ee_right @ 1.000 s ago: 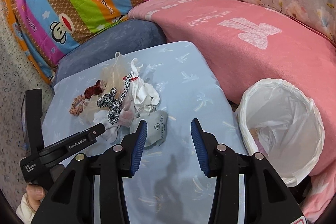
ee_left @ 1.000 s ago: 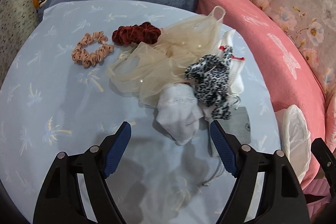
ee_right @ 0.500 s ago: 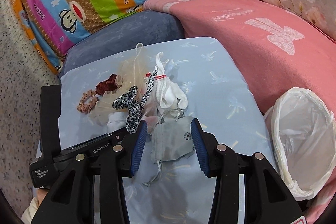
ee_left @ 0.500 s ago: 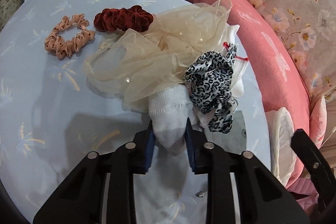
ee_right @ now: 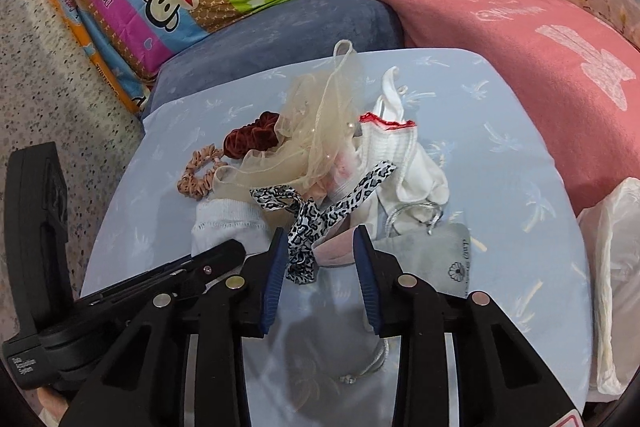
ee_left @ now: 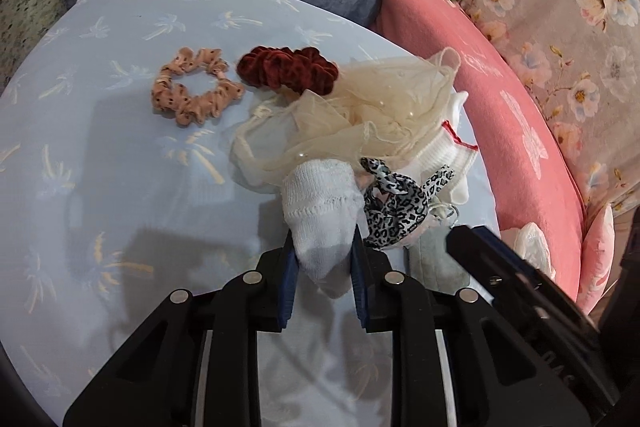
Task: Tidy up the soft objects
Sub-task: 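Grasp the leopard-print scrunchie with the right gripper while the left gripper holds the sock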
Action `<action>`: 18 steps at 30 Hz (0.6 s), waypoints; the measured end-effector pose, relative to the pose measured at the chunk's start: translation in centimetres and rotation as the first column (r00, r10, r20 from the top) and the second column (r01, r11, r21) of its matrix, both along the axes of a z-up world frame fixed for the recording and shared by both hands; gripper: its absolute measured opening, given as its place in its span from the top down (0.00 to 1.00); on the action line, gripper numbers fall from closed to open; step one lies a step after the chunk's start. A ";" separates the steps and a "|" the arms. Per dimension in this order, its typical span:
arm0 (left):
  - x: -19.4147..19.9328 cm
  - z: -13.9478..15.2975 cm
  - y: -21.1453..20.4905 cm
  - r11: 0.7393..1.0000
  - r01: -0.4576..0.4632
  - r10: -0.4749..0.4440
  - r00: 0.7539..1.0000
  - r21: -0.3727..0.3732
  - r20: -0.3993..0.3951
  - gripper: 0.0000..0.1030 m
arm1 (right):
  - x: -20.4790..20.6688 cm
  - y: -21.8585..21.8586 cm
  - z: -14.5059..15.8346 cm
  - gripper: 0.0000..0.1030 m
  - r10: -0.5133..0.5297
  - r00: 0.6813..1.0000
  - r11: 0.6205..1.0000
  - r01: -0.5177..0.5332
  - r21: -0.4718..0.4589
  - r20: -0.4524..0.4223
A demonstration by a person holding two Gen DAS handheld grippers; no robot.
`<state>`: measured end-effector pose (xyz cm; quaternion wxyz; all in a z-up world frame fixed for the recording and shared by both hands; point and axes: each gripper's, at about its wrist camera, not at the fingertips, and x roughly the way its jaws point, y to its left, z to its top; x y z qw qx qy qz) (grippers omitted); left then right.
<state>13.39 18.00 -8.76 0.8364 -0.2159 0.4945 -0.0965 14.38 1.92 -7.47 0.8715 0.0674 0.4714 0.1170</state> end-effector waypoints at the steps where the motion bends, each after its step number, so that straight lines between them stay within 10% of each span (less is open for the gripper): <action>1: 0.0 0.1 0.2 1.000 -0.007 0.007 1.000 0.002 0.002 0.78 | 0.2 0.4 -0.4 0.69 0.008 1.000 1.000 -0.008 0.001 -0.008; 18: 0.6 0.3 1.2 0.999 -0.026 0.026 1.000 0.032 0.003 0.77 | 2.6 2.6 -5.2 0.94 0.027 0.996 0.999 -0.029 -0.018 -0.090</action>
